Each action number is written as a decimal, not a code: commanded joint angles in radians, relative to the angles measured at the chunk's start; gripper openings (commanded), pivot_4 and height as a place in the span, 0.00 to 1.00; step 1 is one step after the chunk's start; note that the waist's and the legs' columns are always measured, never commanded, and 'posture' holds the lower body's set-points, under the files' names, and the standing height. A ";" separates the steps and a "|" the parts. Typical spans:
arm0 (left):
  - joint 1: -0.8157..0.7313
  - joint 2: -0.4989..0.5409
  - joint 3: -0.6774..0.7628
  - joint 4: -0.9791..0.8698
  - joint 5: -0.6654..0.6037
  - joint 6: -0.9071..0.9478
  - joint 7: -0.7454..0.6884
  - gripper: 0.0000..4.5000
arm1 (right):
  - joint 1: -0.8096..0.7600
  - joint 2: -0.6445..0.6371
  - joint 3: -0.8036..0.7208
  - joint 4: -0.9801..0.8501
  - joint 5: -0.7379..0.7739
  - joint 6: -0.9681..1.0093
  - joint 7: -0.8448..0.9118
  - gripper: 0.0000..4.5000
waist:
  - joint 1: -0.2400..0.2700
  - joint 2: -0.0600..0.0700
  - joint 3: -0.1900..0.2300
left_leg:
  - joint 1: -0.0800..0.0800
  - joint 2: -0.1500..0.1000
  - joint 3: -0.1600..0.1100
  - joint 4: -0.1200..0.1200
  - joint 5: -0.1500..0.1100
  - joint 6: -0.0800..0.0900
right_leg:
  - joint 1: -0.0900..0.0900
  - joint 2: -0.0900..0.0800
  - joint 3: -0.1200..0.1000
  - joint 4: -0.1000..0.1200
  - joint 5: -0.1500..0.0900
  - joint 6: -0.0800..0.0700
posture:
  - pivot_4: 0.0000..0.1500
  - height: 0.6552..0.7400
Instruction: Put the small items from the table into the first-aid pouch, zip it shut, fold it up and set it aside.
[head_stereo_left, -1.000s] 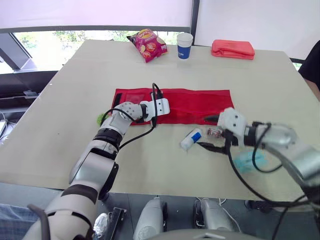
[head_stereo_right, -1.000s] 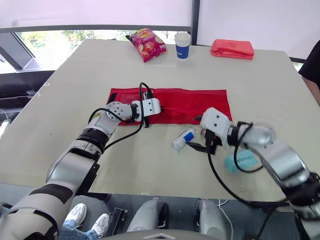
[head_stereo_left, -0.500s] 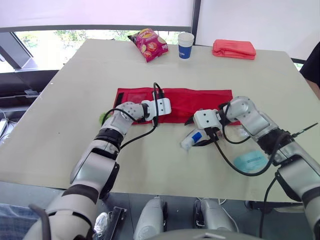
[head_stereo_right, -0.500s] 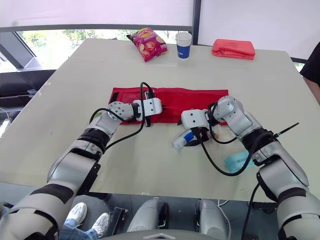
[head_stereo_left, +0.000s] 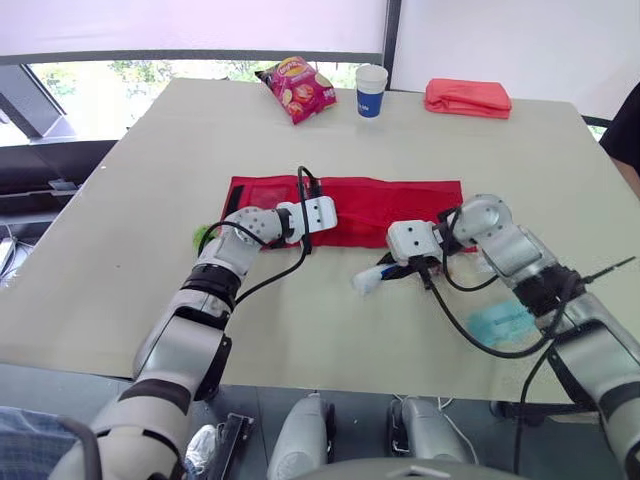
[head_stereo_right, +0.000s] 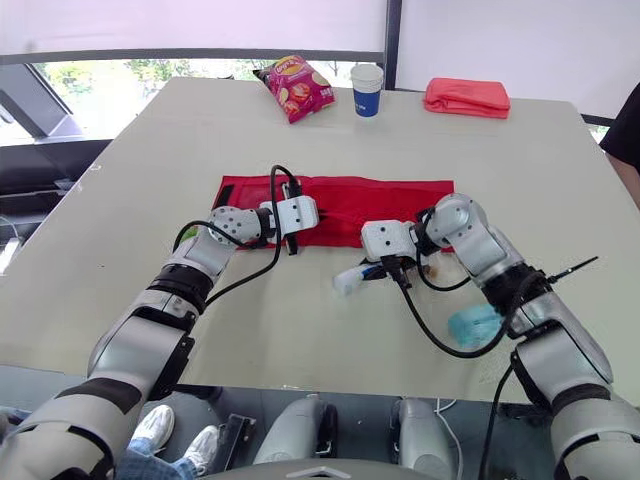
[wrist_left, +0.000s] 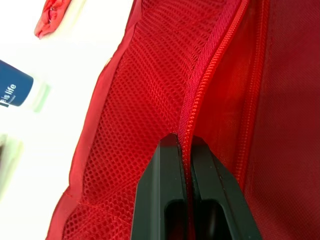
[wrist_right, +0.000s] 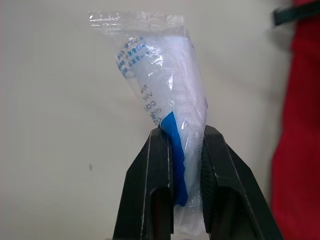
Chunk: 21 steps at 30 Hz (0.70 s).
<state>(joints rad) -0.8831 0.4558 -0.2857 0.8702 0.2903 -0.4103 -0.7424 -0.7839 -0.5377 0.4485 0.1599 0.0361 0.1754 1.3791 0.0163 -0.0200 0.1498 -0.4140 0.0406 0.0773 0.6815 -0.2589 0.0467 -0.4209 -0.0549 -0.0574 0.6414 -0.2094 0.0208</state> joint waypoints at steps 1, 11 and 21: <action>-0.009 -0.009 0.013 -0.043 -0.024 0.010 -0.008 0.00 | 0.114 -0.026 -0.118 -0.305 0.081 0.321 -0.129 0.03 | 0.000 0.000 0.000 | 0.000 0.000 -0.003 0.001 0.000 0.000 | 0.000 -0.001 -0.001 0.000 0.000 0.000 | 1.00 1.00; 0.067 -0.027 0.024 -0.222 -0.076 0.144 -0.062 0.00 | 0.422 0.062 -0.397 -0.902 0.172 1.070 -0.604 0.03 | -0.004 0.000 0.000 | 0.000 0.000 -0.005 0.001 -0.003 0.004 | 0.000 -0.001 0.000 0.001 0.000 0.000 | 1.00 1.00; 0.098 -0.034 0.020 -0.307 -0.092 0.219 -0.078 0.00 | 0.599 0.046 -0.184 -0.898 0.091 1.096 -0.907 0.03 | -0.006 0.000 -0.001 | 0.000 0.000 -0.005 0.001 -0.003 0.005 | 0.000 -0.001 0.000 0.000 -0.001 0.001 | 1.00 1.00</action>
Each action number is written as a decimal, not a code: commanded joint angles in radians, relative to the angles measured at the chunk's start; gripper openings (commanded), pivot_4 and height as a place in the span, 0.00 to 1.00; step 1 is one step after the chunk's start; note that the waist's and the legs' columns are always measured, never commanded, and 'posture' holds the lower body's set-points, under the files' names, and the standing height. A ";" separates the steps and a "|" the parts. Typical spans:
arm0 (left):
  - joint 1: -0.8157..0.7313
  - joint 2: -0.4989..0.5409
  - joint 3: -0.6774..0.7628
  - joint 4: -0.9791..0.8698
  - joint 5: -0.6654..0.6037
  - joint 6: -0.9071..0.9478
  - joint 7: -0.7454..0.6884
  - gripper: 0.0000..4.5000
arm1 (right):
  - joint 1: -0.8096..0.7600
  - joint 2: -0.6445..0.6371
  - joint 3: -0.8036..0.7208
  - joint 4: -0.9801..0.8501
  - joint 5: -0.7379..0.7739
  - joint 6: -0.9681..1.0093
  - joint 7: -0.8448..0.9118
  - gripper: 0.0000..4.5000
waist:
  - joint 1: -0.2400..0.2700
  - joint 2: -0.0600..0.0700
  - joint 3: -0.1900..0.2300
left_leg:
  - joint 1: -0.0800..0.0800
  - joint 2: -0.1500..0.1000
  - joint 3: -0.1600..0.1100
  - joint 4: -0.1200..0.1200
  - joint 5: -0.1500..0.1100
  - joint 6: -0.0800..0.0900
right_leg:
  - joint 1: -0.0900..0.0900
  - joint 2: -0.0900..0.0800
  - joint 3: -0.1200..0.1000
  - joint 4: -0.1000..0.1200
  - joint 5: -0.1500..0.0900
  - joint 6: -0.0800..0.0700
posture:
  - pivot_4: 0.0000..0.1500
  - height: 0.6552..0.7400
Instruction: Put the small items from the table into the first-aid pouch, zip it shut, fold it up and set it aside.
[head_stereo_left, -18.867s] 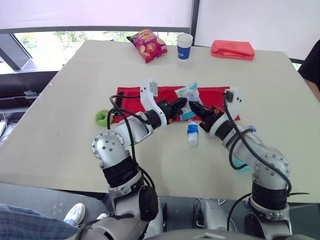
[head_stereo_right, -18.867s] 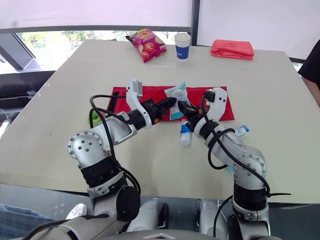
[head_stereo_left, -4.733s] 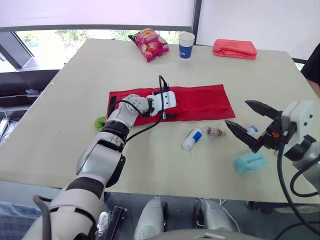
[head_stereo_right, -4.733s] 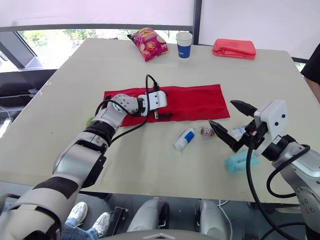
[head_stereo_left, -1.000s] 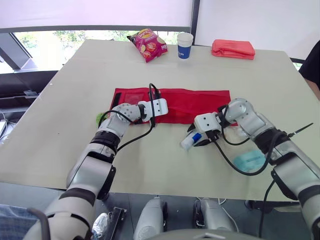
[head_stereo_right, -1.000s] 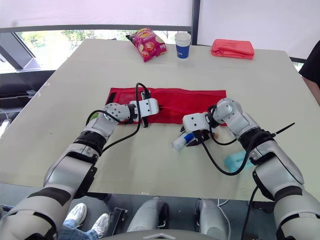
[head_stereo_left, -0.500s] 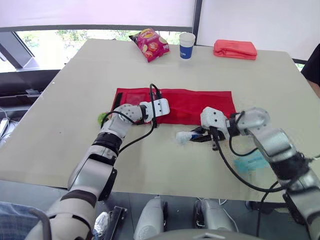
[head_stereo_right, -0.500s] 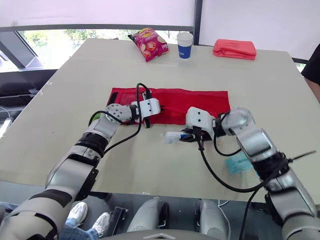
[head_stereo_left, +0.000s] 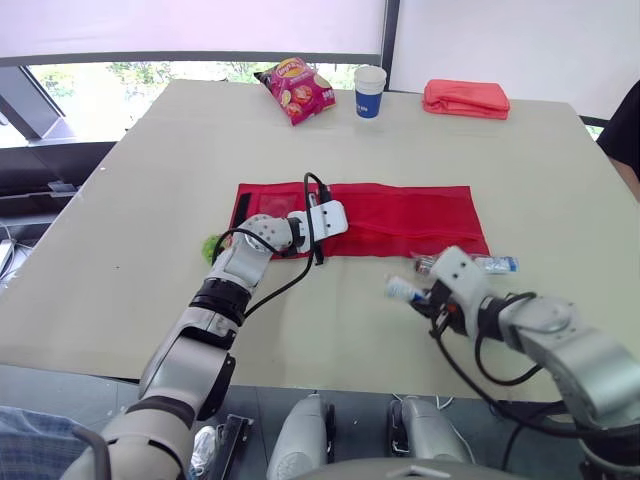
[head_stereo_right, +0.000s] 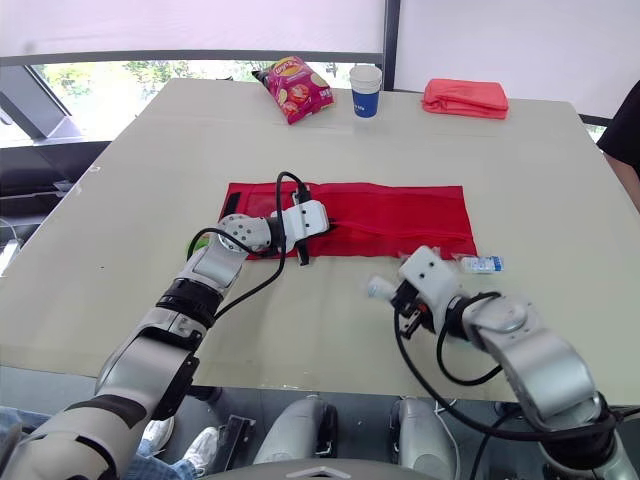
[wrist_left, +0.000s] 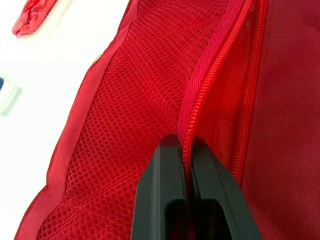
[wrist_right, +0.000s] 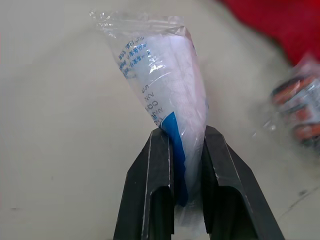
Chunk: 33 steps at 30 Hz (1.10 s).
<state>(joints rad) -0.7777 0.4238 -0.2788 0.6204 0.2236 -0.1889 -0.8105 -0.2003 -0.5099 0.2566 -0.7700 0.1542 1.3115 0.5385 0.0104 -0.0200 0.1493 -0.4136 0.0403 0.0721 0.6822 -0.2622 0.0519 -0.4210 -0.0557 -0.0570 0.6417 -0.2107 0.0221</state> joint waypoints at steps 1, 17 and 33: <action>-0.009 0.000 0.012 -0.061 -0.025 -0.003 -0.012 0.00 | 0.027 0.032 0.004 0.044 -0.026 -0.063 -0.080 0.14 | 0.000 -0.001 -0.001 | 0.000 0.000 0.000 0.000 0.000 0.000 | 0.000 0.000 0.000 0.000 0.000 0.000 | 1.00 1.00; -0.016 0.013 0.012 -0.056 -0.027 -0.010 -0.020 0.00 | 0.161 -0.237 -0.097 0.096 0.098 -0.542 0.223 0.99 | 0.000 -0.002 -0.001 | 0.000 0.000 0.000 0.000 0.000 0.001 | 0.001 0.001 0.000 -0.001 -0.001 0.003 | 1.00 1.00; -0.018 -0.010 0.044 -0.080 -0.103 0.098 -0.072 0.00 | 0.027 -0.128 -0.190 0.006 0.270 -0.276 0.111 0.00 | -0.002 -0.002 -0.001 | 0.000 0.001 0.000 0.000 0.000 0.001 | 0.000 0.001 0.001 -0.001 -0.001 0.002 | 1.00 1.00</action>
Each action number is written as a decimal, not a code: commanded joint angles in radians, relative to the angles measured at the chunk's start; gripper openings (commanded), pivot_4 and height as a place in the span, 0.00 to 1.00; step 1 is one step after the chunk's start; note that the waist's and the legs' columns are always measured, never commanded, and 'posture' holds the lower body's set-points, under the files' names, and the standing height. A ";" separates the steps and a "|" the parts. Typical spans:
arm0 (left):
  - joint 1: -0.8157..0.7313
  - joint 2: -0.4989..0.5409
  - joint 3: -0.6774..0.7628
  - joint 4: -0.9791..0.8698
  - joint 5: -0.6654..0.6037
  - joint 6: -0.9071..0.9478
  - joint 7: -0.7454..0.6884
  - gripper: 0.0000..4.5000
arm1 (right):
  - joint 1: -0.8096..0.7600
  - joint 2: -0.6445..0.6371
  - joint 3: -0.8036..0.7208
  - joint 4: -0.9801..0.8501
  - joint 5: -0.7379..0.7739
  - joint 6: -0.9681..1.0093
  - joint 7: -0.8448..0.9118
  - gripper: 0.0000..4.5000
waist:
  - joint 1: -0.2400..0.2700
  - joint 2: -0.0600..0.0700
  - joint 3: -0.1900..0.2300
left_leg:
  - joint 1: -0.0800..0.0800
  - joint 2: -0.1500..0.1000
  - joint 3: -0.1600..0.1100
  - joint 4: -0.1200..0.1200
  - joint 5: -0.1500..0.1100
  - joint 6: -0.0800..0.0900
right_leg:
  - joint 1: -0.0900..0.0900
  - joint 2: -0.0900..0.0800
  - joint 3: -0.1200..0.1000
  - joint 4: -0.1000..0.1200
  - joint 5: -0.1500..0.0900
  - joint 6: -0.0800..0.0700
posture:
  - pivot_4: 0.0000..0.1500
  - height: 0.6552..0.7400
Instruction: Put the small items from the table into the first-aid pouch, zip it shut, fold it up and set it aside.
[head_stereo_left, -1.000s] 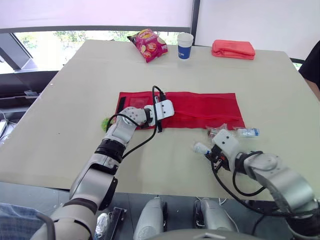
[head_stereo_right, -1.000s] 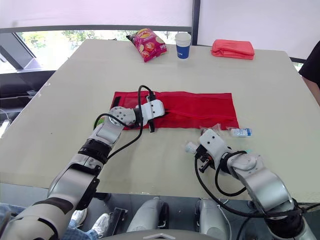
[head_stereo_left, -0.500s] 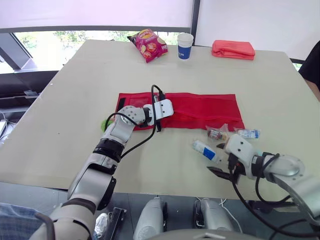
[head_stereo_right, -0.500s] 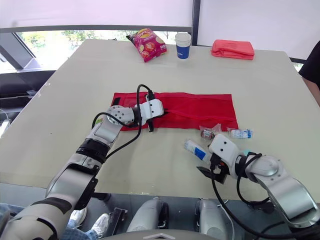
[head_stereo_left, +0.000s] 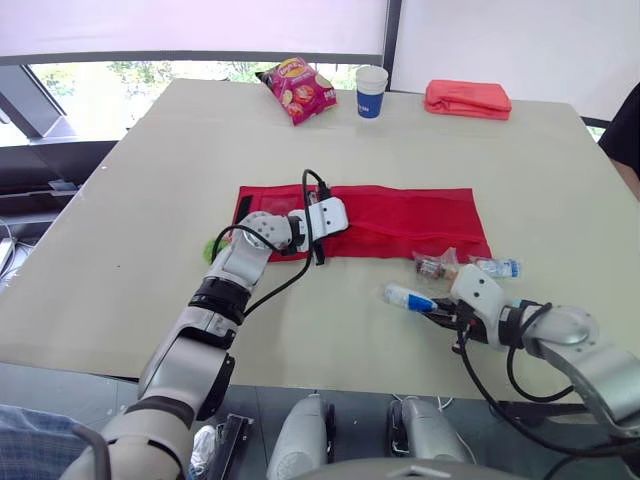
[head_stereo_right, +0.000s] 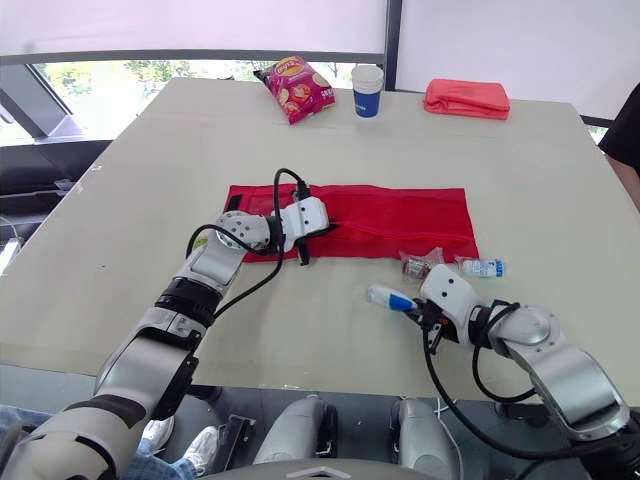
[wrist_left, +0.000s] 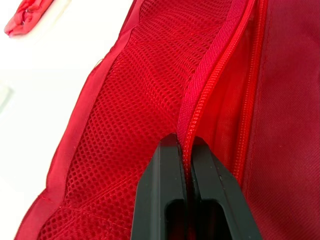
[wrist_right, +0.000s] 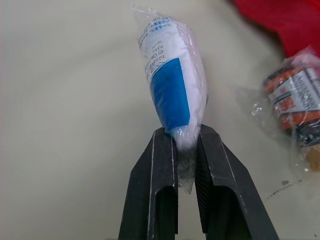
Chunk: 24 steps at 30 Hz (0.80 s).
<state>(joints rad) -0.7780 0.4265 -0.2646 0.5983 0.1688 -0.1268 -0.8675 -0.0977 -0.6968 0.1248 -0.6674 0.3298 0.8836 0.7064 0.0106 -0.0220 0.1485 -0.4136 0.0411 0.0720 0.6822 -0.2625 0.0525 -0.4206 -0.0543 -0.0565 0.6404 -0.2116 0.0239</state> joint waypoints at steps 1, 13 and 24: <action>-0.017 -0.021 0.039 -0.070 -0.065 0.067 -0.019 0.00 | -0.108 0.094 -0.057 -0.109 0.110 0.213 -0.089 0.00 | -0.002 0.000 0.000 | 0.000 0.000 0.000 0.000 0.000 0.000 | 0.000 0.000 0.000 0.001 0.000 -0.001 | 1.00 1.00; -0.009 -0.027 0.049 -0.240 -0.150 0.333 -0.098 0.00 | -0.263 0.434 -0.036 -0.048 0.017 0.534 -0.476 0.00 | 0.001 0.001 0.000 | -0.001 -0.001 0.000 0.000 0.000 0.000 | 0.000 -0.001 0.001 0.000 0.001 -0.002 | 1.00 1.00; 0.001 -0.046 0.026 -0.277 -0.161 0.371 -0.122 0.00 | -0.346 0.536 0.014 0.050 -0.035 0.527 -0.570 0.00 | -0.012 0.001 0.000 | 0.000 -0.001 0.000 0.000 0.000 0.000 | 0.000 0.000 0.001 0.001 0.001 -0.002 | 1.00 1.00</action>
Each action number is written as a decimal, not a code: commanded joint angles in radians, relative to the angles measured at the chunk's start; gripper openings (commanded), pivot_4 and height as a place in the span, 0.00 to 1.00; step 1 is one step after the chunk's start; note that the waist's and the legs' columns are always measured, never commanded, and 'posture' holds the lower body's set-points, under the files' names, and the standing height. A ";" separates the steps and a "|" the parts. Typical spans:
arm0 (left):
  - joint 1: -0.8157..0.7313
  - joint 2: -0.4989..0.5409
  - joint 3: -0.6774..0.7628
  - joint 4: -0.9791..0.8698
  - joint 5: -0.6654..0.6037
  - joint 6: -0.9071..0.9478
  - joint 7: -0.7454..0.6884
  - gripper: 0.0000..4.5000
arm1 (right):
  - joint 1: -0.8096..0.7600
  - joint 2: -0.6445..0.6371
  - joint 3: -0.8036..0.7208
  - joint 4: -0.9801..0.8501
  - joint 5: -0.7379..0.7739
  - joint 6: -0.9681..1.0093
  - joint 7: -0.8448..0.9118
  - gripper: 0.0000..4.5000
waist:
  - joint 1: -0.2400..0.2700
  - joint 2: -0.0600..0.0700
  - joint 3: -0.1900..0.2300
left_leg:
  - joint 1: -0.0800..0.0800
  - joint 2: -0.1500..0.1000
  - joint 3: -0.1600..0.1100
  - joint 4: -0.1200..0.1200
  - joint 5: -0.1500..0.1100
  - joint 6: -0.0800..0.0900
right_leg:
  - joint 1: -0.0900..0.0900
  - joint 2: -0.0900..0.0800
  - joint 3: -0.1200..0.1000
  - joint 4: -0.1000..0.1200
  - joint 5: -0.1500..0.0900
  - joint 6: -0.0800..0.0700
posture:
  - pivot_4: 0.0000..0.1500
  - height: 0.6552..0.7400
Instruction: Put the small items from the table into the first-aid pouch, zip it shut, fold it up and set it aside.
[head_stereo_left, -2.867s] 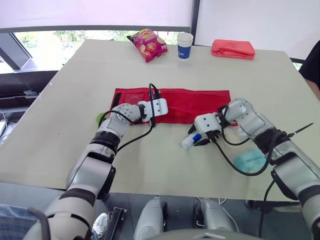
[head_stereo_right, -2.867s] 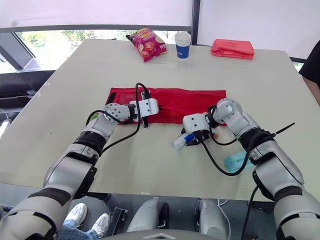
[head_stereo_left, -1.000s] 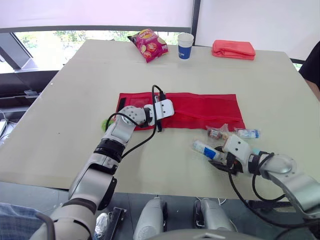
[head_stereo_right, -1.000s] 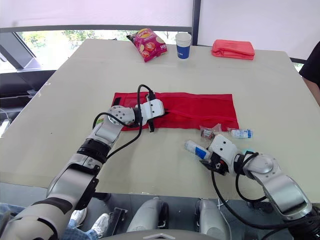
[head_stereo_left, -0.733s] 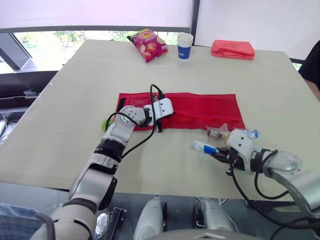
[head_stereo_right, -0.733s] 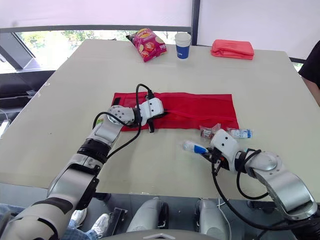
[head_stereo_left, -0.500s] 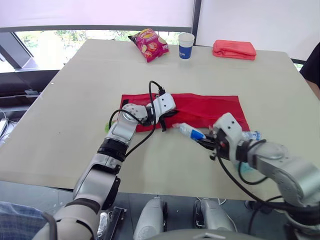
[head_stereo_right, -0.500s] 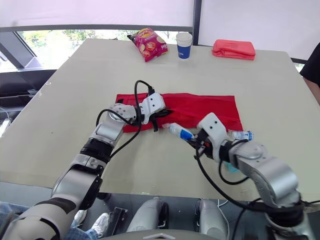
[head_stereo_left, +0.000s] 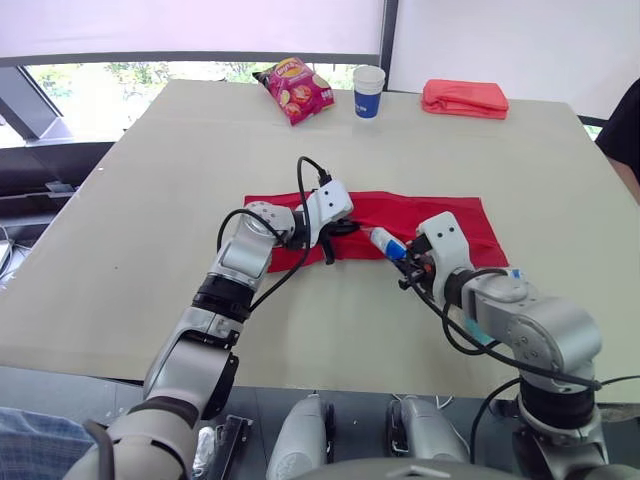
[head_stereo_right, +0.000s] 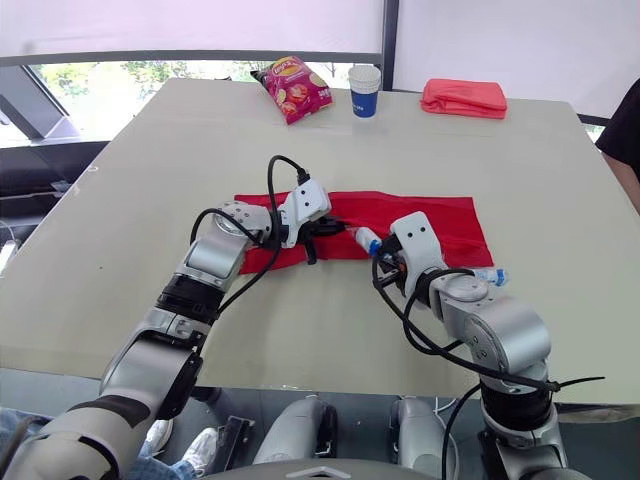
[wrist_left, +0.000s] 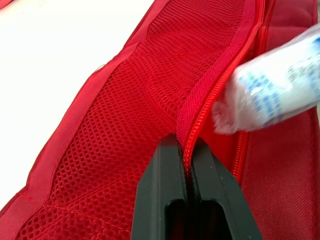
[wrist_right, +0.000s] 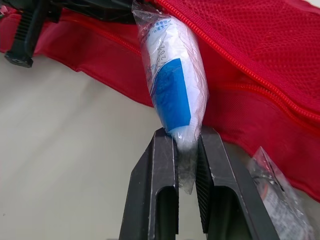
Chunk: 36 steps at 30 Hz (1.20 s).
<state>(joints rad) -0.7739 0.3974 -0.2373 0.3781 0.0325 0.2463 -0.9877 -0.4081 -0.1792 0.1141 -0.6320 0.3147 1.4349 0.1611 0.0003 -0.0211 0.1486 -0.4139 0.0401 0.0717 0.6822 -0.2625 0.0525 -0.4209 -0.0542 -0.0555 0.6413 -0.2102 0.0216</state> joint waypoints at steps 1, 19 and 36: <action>-0.002 -0.021 -0.002 -0.060 -0.025 -0.001 0.000 0.00 | -0.043 0.028 0.036 0.034 -0.025 -0.031 -0.031 0.00 | -0.003 0.000 0.000 | 0.000 0.000 0.000 0.000 0.000 0.000 | 0.000 0.000 0.000 0.000 0.000 0.000 | 1.00 1.00; 0.063 -0.074 -0.022 -0.169 -0.034 0.089 0.035 0.00 | -0.127 0.517 -0.243 0.366 0.071 -0.278 -0.205 0.00 | -0.010 0.001 0.000 | 0.000 -0.001 0.000 -0.001 0.000 0.000 | -0.001 0.000 0.003 0.000 0.000 0.000 | 1.00 1.00; 0.059 -0.090 -0.030 -0.151 -0.032 0.075 0.056 0.00 | -0.196 0.401 -0.079 0.521 0.134 -0.356 -0.213 0.00 | -0.024 0.001 0.000 | 0.002 0.000 0.001 -0.004 0.000 0.000 | -0.001 0.002 0.006 0.001 0.000 0.000 | 1.00 1.00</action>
<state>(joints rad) -0.7024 0.3272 -0.2460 0.2529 0.0174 0.3375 -0.9215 -0.5371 0.1496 0.0035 -0.1073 0.4425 1.1209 -0.0698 -0.0233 -0.0198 0.1489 -0.4121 0.0405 0.0724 0.6781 -0.2624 0.0524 -0.4221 -0.0524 -0.0496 0.6420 -0.2100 0.0215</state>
